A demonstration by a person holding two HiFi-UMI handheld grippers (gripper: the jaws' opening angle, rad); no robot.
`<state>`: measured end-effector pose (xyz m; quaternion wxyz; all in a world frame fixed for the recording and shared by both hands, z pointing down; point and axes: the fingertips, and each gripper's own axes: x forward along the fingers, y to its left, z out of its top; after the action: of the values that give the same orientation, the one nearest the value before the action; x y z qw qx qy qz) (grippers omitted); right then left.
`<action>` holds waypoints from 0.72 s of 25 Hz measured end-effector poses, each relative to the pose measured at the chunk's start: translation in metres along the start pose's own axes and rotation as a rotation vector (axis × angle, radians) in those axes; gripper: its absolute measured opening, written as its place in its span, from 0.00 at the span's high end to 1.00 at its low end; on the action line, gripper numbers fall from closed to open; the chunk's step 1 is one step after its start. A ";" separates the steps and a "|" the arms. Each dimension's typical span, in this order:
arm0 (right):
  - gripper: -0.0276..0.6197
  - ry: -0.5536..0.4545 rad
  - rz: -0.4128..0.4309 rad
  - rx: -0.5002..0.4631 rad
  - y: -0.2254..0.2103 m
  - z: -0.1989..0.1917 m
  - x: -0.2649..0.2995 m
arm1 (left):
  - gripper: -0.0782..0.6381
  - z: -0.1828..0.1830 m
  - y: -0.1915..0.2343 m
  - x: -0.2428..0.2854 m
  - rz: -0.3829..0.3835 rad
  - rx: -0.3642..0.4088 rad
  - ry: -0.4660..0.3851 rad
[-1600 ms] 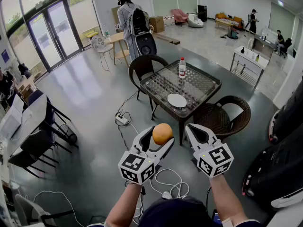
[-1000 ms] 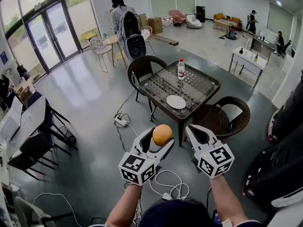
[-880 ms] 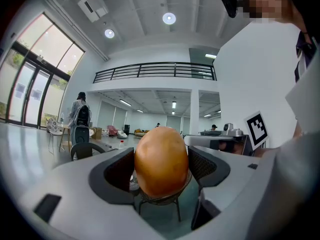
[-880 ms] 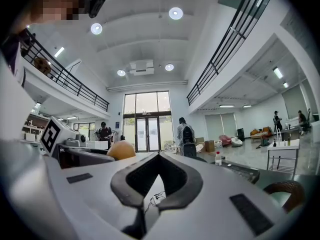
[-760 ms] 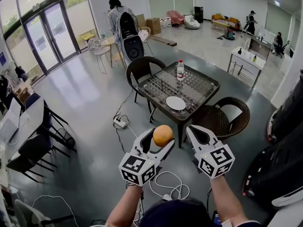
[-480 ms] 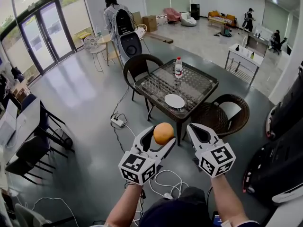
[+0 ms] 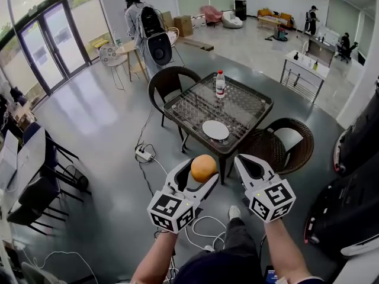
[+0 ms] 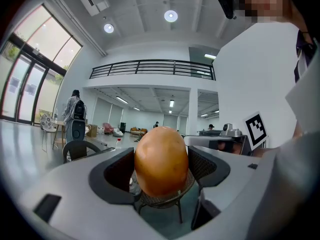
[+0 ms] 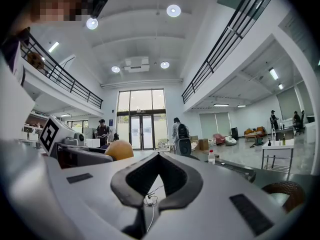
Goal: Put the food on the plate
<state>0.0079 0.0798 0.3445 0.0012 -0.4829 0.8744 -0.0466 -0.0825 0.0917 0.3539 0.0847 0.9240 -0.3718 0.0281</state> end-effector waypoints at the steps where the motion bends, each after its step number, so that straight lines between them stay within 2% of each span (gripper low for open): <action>1: 0.95 0.002 0.004 0.002 -0.007 -0.001 0.006 | 0.41 0.000 0.004 0.008 0.003 0.000 0.002; 8: 0.95 0.020 0.039 0.027 -0.058 -0.006 0.063 | 0.41 -0.001 0.038 0.062 0.025 0.003 0.026; 18: 0.95 0.035 0.115 0.069 -0.128 -0.011 0.136 | 0.41 -0.004 0.090 0.138 0.094 -0.010 0.068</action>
<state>0.0427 -0.1022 0.3718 0.0053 -0.4308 0.8984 -0.0852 -0.0454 -0.0657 0.3858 0.1006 0.9036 -0.4119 0.0614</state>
